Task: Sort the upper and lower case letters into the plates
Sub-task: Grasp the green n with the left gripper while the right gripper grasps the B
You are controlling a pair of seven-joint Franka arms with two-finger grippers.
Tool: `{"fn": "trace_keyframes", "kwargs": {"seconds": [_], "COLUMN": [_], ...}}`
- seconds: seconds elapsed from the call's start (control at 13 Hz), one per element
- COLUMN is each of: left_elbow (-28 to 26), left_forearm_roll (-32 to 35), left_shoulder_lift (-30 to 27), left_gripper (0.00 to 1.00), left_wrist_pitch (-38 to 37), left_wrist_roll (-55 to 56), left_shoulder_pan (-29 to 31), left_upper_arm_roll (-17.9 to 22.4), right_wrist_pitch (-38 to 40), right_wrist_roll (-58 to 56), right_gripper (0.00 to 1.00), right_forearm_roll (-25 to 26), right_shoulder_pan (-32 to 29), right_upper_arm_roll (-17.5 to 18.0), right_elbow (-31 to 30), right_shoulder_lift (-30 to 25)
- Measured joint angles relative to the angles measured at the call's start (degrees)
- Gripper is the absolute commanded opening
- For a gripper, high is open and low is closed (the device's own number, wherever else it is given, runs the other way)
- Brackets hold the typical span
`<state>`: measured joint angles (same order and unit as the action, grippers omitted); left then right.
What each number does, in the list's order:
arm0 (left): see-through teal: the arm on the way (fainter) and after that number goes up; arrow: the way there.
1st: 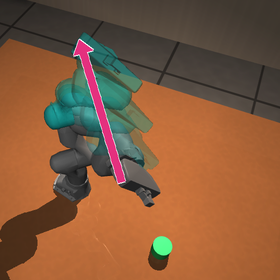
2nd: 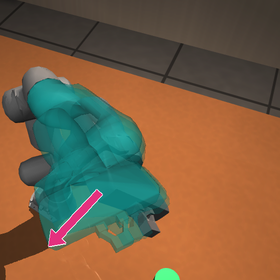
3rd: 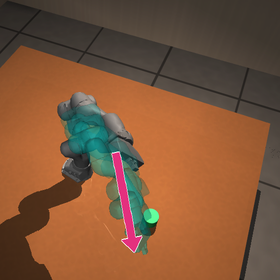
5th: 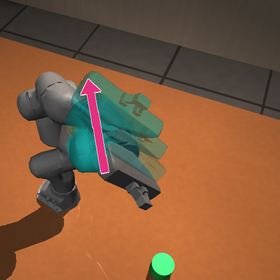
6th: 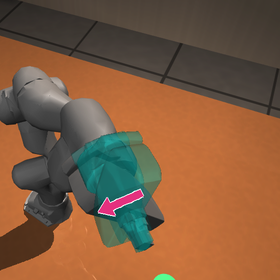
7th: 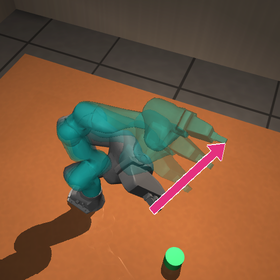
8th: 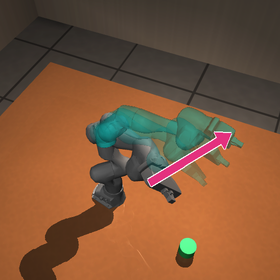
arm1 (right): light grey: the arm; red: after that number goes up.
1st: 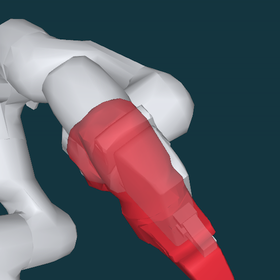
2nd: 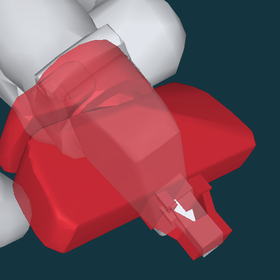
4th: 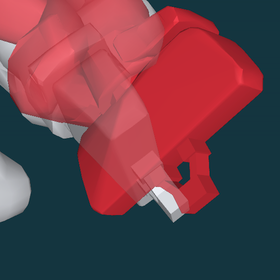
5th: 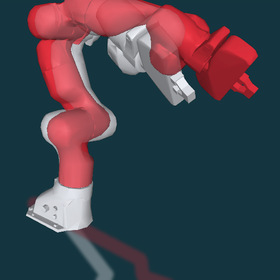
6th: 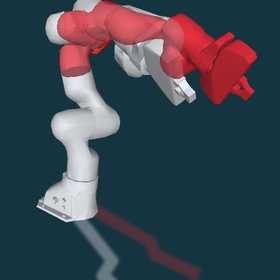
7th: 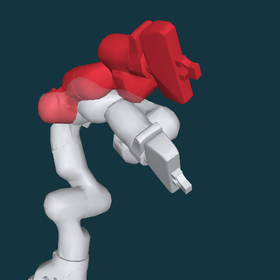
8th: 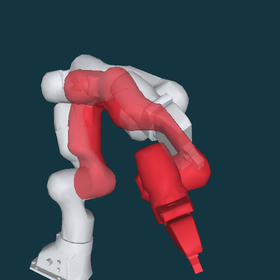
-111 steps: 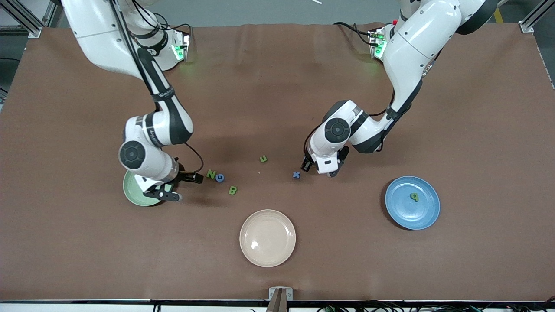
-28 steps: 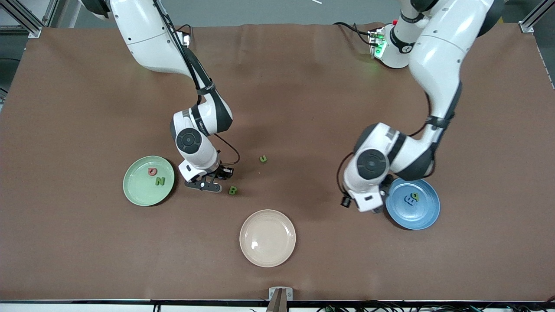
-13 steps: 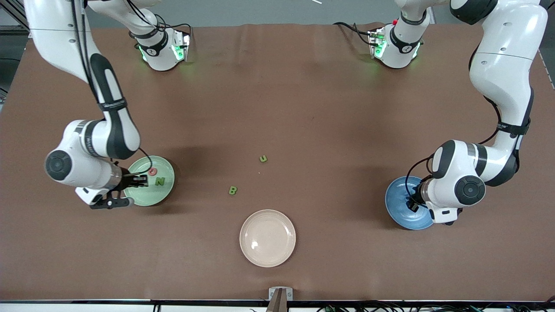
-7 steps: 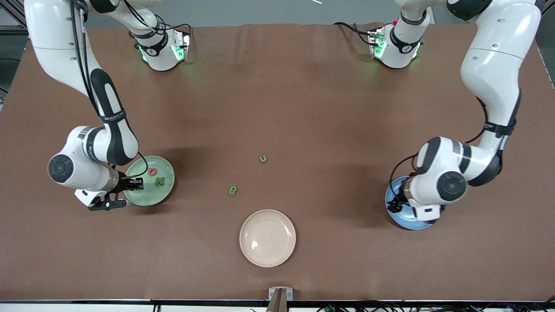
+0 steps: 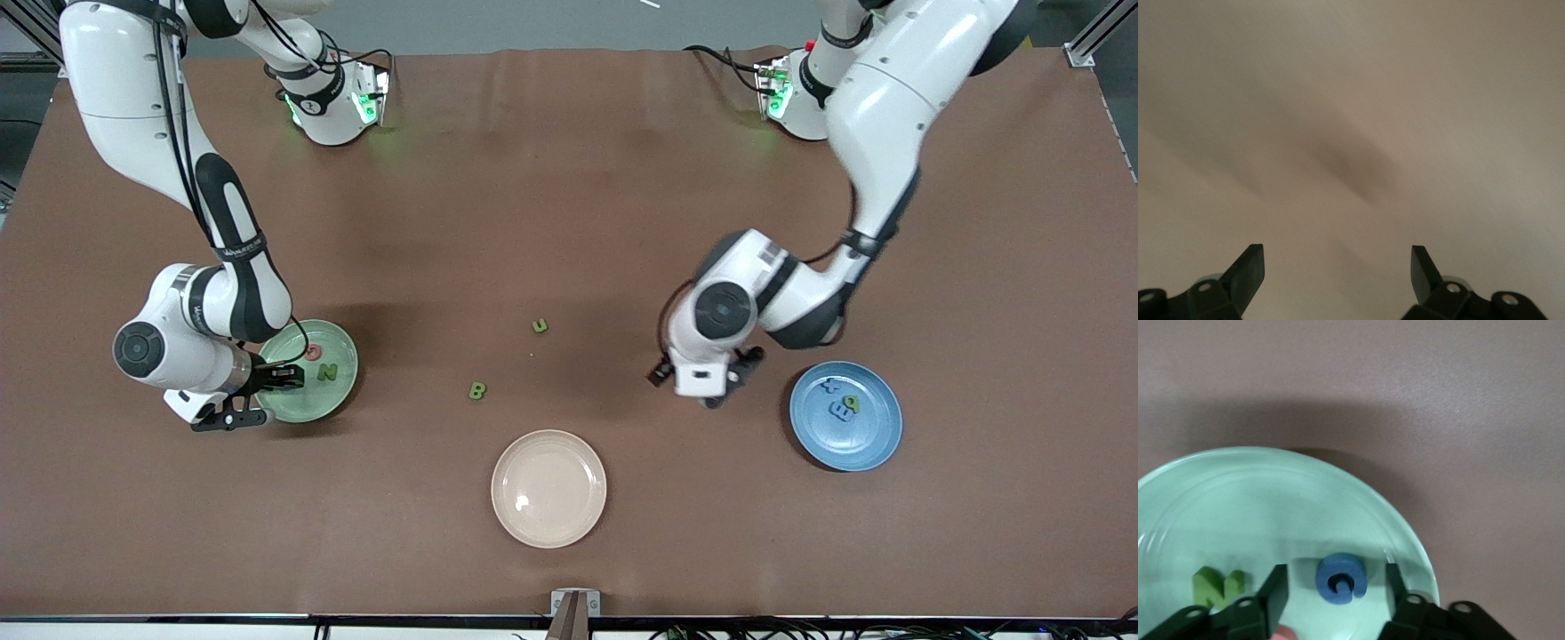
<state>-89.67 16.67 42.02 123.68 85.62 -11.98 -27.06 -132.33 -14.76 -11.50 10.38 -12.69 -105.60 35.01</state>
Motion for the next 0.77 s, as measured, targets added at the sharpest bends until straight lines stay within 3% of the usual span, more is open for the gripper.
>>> {"fn": "trace_keyframes", "kwargs": {"seconds": [0.23, 0.46, 0.77], "left_elbow": [-0.3, -0.3, 1.2], "left_forearm_roll": [0.0, 0.0, 0.0], "left_shoulder_lift": [0.9, 2.0, 3.5], "left_gripper": [0.65, 0.62, 0.59], "left_wrist_pitch": [6.2, 9.3, 12.6], "left_wrist_roll": [3.6, 4.5, 6.3], "left_shoulder_pan": [-7.5, -11.9, -16.8], "left_upper_arm_roll": [0.4, 0.6, 3.1], "right_wrist_pitch": [8.8, 11.4, 7.7], "right_wrist_roll": [5.6, 17.6, 34.4], "right_gripper": [1.0, 1.0, 1.0], "right_forearm_roll": [0.0, -0.1, -0.1], "right_shoulder_pan": [0.7, 6.1, 16.1], "right_upper_arm_roll": [0.8, 1.5, 1.8], "right_elbow": [3.8, 5.9, 7.0], "right_shoulder_lift": [-2.3, -3.7, -3.4]}}
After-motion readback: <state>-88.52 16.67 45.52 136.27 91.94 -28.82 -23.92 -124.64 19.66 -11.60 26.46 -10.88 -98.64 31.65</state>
